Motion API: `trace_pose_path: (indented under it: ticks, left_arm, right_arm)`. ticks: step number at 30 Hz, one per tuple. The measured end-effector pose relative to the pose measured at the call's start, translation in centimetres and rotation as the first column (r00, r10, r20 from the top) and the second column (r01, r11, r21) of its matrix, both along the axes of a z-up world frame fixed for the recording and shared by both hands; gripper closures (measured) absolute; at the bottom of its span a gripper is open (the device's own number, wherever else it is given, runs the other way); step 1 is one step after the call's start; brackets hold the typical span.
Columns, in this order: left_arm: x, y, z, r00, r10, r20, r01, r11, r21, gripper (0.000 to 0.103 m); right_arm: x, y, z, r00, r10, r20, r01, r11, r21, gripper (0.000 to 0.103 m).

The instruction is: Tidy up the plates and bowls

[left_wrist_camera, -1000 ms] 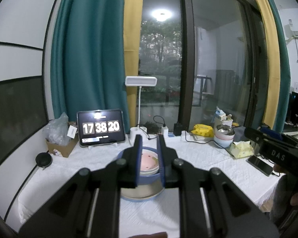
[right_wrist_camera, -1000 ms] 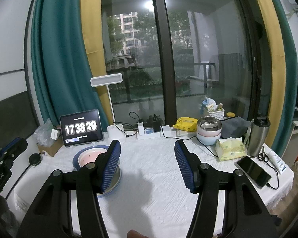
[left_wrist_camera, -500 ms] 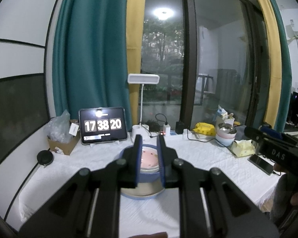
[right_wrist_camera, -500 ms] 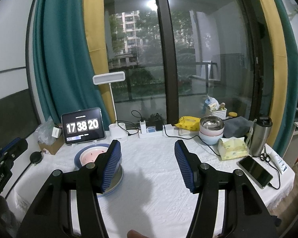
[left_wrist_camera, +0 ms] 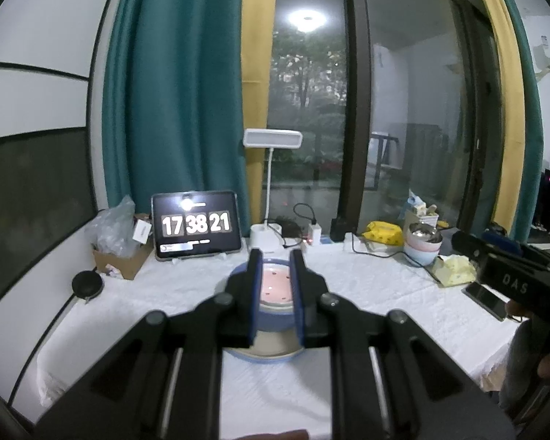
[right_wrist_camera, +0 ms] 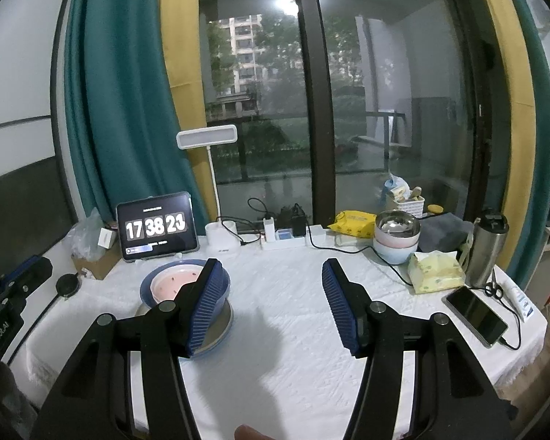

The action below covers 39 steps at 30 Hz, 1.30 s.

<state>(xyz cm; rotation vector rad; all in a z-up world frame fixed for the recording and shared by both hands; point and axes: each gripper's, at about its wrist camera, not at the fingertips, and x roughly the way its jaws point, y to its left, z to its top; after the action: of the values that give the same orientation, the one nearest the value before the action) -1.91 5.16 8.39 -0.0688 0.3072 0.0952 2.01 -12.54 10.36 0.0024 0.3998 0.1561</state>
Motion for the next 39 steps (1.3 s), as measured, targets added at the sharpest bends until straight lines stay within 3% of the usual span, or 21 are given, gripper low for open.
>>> trace_pose_path:
  ticks: [24,39]
  left_arm:
    - [-0.1,0.4,-0.3,1.000,0.021,-0.017,-0.022,1.000,-0.014,0.087]
    - [0.8,0.2,-2.1,0.997,0.024,-0.080,-0.026,0.999,-0.022,0.087]
  right_arm:
    - [0.6,0.7,-0.5,0.999,0.026,-0.040,-0.026,1.000,-0.009,0.043]
    - [1.5,0.1,-2.2,0.995,0.009,-0.101,-0.010,1.000,-0.016,0.043]
